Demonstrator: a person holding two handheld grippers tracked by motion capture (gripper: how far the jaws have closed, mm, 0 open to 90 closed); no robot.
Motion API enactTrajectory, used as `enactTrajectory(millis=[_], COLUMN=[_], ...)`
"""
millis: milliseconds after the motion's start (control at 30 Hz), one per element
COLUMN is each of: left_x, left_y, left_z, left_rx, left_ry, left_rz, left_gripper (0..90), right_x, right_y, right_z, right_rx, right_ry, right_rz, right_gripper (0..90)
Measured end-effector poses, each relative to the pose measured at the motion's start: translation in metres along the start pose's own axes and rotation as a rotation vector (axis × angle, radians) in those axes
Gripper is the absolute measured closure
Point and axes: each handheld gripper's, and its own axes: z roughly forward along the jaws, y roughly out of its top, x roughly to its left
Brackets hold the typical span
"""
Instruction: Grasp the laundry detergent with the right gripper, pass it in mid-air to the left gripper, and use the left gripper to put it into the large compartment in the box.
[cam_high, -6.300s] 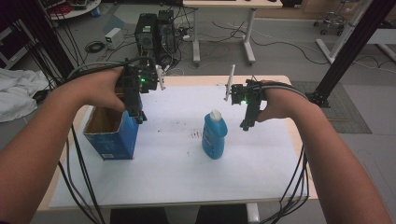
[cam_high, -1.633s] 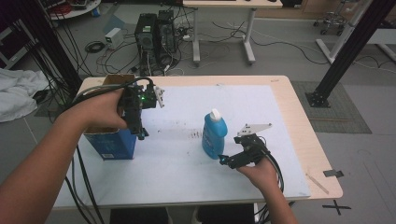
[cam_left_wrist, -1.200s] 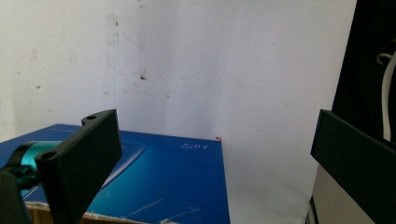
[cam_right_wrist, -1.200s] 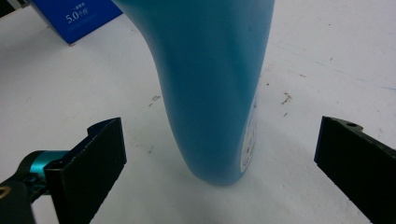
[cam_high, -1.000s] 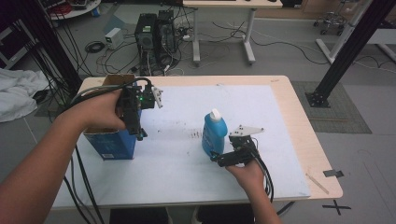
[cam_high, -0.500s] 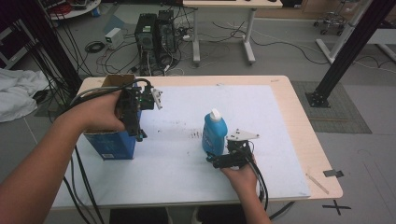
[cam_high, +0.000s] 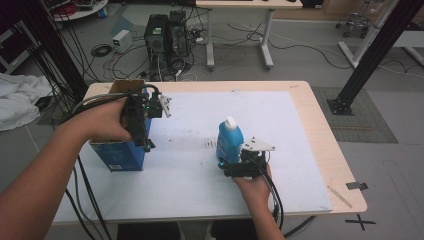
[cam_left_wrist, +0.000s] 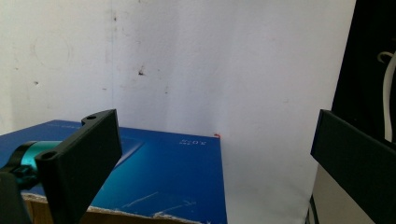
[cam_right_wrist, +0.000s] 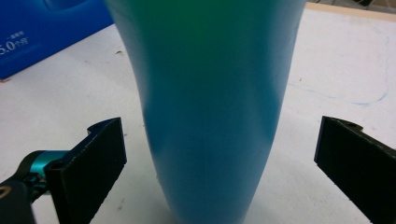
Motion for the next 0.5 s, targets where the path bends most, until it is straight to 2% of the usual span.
enactTrajectory(millis=[500], left_x=[-0.002], left_y=[0.0015], left_z=[-0.0012], left_rx=[-0.002], left_ry=[-0.001], left_rz=[0.011], left_gripper=[1.7], right_x=[0.0065], right_y=[0.0012], right_z=[0.0108], right_rx=[-0.034], right_ry=[-0.041], right_rz=[-0.005], right_gripper=[3.0])
